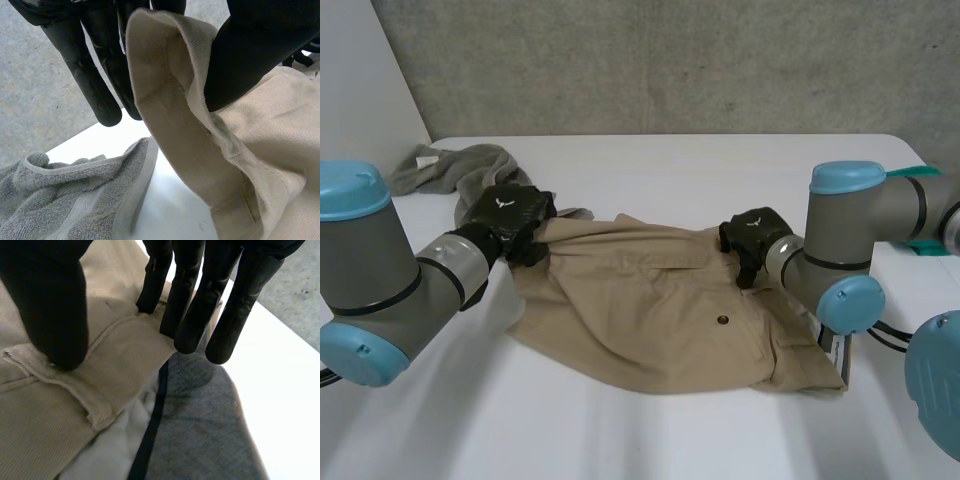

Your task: Fold the laundry.

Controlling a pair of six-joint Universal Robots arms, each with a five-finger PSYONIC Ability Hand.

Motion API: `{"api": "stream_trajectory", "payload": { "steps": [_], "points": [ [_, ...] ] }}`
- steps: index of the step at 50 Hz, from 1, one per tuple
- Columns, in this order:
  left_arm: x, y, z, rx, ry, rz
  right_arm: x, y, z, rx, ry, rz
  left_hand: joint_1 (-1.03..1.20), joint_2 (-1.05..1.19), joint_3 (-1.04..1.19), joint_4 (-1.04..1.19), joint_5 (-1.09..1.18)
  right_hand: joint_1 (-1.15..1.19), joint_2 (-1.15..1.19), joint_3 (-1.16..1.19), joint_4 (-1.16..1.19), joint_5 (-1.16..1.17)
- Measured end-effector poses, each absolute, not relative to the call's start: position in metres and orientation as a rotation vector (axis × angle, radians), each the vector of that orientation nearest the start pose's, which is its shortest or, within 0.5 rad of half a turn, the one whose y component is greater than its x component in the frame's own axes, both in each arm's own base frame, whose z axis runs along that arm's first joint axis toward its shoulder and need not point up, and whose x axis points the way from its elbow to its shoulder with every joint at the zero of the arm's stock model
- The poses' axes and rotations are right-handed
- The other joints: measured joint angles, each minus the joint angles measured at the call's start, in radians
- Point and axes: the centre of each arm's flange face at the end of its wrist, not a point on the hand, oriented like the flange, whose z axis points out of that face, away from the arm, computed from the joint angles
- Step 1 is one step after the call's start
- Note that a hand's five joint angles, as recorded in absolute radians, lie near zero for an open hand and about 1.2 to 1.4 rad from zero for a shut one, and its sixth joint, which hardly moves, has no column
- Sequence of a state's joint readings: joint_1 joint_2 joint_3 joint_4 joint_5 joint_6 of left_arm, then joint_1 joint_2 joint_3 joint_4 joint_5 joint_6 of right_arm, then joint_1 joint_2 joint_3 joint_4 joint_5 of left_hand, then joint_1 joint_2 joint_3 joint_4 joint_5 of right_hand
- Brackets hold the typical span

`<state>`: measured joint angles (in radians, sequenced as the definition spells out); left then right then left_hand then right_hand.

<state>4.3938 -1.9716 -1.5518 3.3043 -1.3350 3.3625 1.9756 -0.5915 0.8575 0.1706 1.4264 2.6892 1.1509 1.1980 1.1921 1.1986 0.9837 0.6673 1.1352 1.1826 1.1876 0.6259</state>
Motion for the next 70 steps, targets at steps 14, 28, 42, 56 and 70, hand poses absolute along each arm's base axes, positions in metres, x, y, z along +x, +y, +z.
{"api": "stream_trajectory", "payload": {
  "steps": [14,28,42,56,70],
  "points": [
    [-0.259,-0.294,0.199,0.946,2.465,-2.119,0.308,-0.354,0.168,-1.149,2.215,-1.748,0.0,0.0,0.0,0.003,0.0,0.065,-0.178,-0.205,-0.208,0.056],
    [-0.259,-0.293,0.196,0.951,2.477,-2.109,0.307,-0.35,0.147,-1.135,2.264,-1.663,0.0,0.001,0.0,0.003,0.0,-0.208,-0.612,-0.661,-0.665,-0.28],
    [-0.259,-0.293,0.194,0.953,2.484,-2.102,0.31,-0.357,0.123,-1.122,2.282,-1.627,0.0,0.001,0.0,0.003,0.0,-0.081,-0.432,-0.48,-0.485,-0.126],
    [-0.259,-0.293,0.194,0.948,2.483,-2.101,0.312,-0.361,0.134,-1.112,2.247,-1.685,0.0,0.001,0.0,0.004,0.0,0.248,0.038,-0.012,0.002,0.318],
    [-0.256,-0.286,0.211,0.942,2.467,-2.121,0.293,-0.326,0.207,-1.278,2.273,-1.644,0.0,0.001,0.0,0.004,0.0,0.293,0.038,-0.002,0.002,0.351]
  ]
}}
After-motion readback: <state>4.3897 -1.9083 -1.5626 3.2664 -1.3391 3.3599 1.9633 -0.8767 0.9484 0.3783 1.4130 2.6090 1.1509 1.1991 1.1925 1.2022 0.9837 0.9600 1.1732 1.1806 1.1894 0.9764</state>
